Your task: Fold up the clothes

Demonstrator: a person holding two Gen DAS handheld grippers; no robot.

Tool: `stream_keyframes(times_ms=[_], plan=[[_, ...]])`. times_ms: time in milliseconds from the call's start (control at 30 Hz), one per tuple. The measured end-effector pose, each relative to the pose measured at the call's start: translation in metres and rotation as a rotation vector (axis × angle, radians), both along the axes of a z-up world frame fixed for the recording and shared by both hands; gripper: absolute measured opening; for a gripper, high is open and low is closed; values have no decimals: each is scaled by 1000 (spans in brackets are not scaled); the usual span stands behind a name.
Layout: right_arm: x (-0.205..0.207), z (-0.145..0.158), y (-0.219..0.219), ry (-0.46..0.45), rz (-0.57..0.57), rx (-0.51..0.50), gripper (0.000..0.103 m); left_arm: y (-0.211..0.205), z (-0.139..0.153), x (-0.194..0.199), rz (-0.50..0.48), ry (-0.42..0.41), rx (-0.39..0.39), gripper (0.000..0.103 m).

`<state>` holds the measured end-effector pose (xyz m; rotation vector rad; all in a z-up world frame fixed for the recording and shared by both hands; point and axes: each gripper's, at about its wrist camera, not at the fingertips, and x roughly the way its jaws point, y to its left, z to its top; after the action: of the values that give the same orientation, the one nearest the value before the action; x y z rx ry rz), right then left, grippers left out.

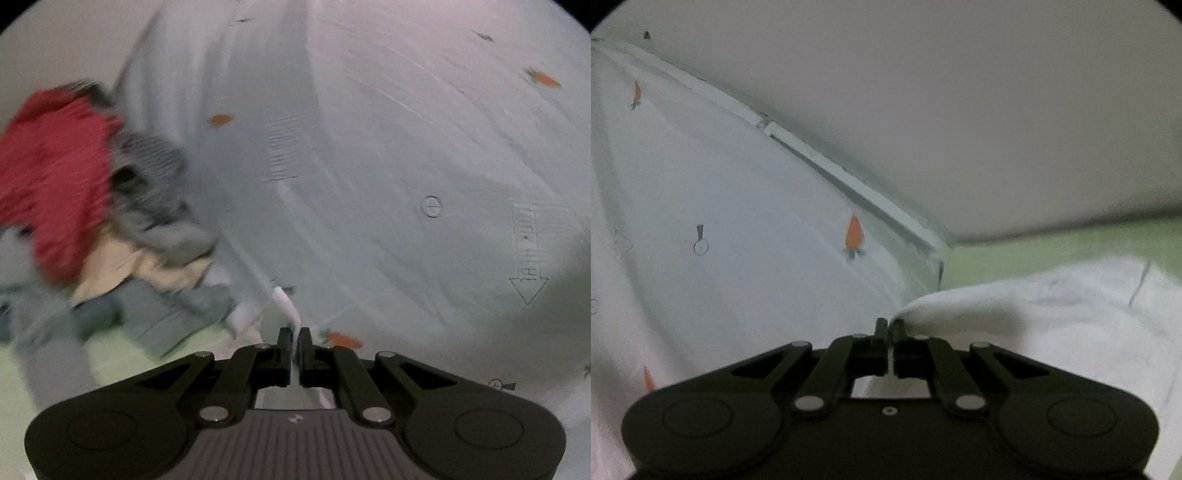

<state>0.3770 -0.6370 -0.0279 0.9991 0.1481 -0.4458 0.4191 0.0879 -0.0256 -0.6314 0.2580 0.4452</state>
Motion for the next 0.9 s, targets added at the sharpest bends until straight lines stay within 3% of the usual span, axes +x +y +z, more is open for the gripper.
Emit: stream_keyframes(times_ms=[100, 233, 333, 467, 567, 633, 667, 733, 767, 800, 833, 900], plan=[[29, -24, -9, 69, -17, 12, 2, 3, -35, 45, -15, 81, -24, 5], [69, -75, -16, 193, -28, 98, 2, 1, -99, 98, -22, 265, -64, 3], [83, -80, -20, 193, -36, 127, 1, -2, -97, 114, -33, 233, -54, 3], [107, -63, -23, 178, -12, 27, 1, -4, -77, 145, -62, 117, -50, 4], [132, -69, -30, 196, -8, 1, 1, -12, -87, 180, -82, 143, 3, 6], [153, -80, -31, 268, 2, -20, 4, -19, -107, 208, -96, 216, 49, 18], [160, -81, -27, 305, 5, -46, 12, -24, -113, 214, -106, 264, 86, 20], [170, -77, -14, 382, 9, -115, 40, -34, -124, 223, -131, 348, 158, 32], [170, -73, -3, 415, 13, -176, 69, -37, -125, 215, -151, 349, 185, 39], [166, -67, 9, 445, 19, -252, 87, -39, -124, 203, -155, 352, 198, 58], [162, -62, 22, 475, 25, -327, 90, -40, -124, 191, -159, 355, 212, 73], [150, -54, 46, 540, 41, -465, 92, -37, -121, 162, -151, 370, 214, 75]])
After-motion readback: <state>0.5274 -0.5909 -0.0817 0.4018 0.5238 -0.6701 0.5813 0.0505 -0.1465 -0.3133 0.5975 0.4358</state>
